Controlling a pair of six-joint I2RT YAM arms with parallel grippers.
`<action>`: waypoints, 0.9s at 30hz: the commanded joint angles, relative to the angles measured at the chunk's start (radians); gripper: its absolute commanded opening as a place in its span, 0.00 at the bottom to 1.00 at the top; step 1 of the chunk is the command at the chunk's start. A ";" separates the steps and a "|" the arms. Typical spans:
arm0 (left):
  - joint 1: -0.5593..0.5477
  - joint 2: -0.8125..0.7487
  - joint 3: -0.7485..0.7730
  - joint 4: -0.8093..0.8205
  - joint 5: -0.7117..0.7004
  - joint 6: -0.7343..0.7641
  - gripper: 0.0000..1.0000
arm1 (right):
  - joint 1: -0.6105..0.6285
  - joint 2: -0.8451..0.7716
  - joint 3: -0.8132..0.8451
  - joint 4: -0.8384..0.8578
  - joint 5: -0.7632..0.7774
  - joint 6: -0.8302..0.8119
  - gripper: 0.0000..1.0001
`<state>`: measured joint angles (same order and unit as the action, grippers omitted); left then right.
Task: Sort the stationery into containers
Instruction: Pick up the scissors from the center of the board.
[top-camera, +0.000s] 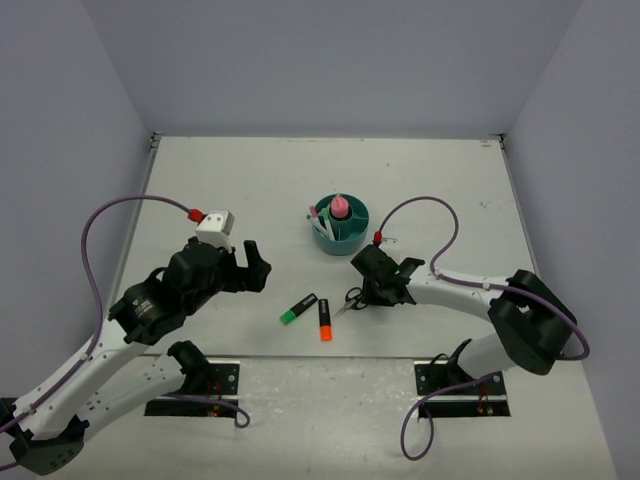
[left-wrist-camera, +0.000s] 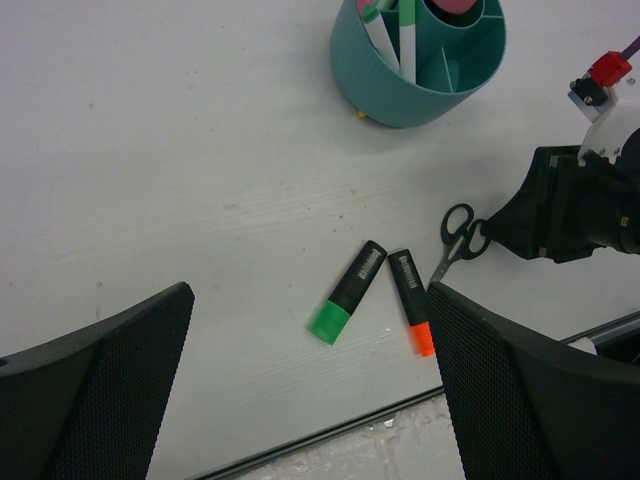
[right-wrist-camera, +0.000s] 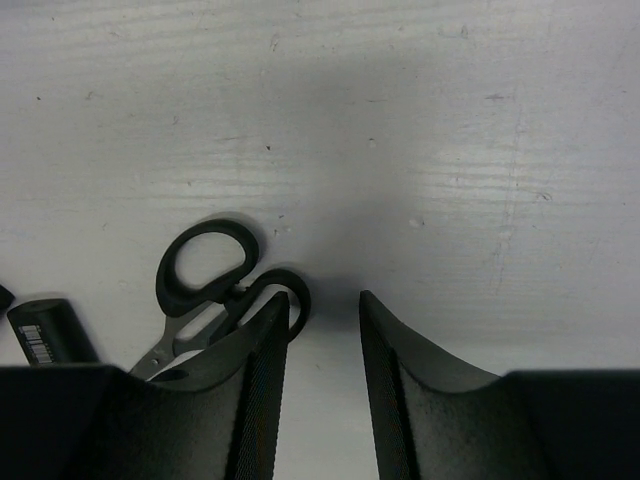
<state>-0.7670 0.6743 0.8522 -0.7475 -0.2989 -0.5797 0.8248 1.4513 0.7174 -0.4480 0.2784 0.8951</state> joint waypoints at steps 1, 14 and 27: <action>0.000 -0.010 -0.005 -0.004 0.001 0.032 1.00 | 0.005 0.084 0.030 -0.009 0.019 -0.001 0.36; 0.000 -0.011 -0.005 -0.004 0.001 0.030 1.00 | 0.010 0.097 0.092 -0.078 0.083 0.000 0.02; 0.000 -0.009 -0.007 -0.004 0.000 0.030 1.00 | 0.008 -0.271 0.127 -0.216 0.291 -0.009 0.00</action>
<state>-0.7670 0.6693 0.8520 -0.7490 -0.2993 -0.5800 0.8318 1.3257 0.8150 -0.6037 0.4194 0.8790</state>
